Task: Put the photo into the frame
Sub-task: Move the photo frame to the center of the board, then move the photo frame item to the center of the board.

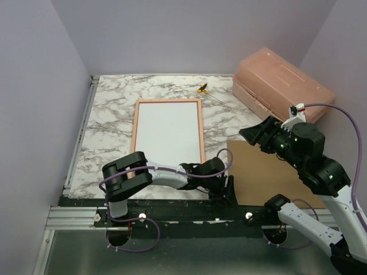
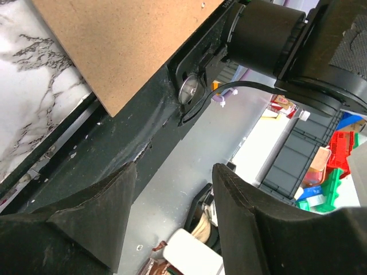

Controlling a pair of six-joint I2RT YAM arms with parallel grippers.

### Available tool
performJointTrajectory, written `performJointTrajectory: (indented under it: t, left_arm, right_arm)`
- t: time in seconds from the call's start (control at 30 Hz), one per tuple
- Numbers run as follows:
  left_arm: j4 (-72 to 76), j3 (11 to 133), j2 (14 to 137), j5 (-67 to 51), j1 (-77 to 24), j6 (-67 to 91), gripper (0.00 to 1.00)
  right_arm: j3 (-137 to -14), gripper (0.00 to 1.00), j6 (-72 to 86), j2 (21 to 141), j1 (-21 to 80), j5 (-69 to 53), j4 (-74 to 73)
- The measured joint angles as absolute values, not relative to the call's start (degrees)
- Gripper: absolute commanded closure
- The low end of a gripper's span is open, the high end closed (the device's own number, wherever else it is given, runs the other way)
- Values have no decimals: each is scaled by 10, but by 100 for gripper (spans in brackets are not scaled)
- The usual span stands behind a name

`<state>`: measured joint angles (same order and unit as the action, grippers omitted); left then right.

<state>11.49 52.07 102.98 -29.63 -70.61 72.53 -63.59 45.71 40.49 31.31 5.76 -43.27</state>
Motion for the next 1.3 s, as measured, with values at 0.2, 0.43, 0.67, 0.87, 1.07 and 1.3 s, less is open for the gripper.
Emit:
performJointTrajectory:
  t: [0.2,0.43,0.67,0.87,1.07,1.3]
  left_arm:
    - [129,521,1045,-296,-709,757,43]
    - [158,519,1086,-295,-710,789,44]
    - [143,520,1090,-283,-709,794,46]
    - [128,555,1112,-276,-705,795,46]
    - [123,598,1144,-273,-700,789,50]
    - [122,595,1136,-241,-698,769,50]
  right_arm:
    - [-636,27,457,403,313,60,-433]
    - [-636,27,457,393,313,63,-434]
    - [-636,28,457,390,313,67,-437]
    - [-636,28,457,385,313,71,-449]
    - [-636,28,457,380,313,77,-462]
    - [-636,28,457,379,313,79,-464]
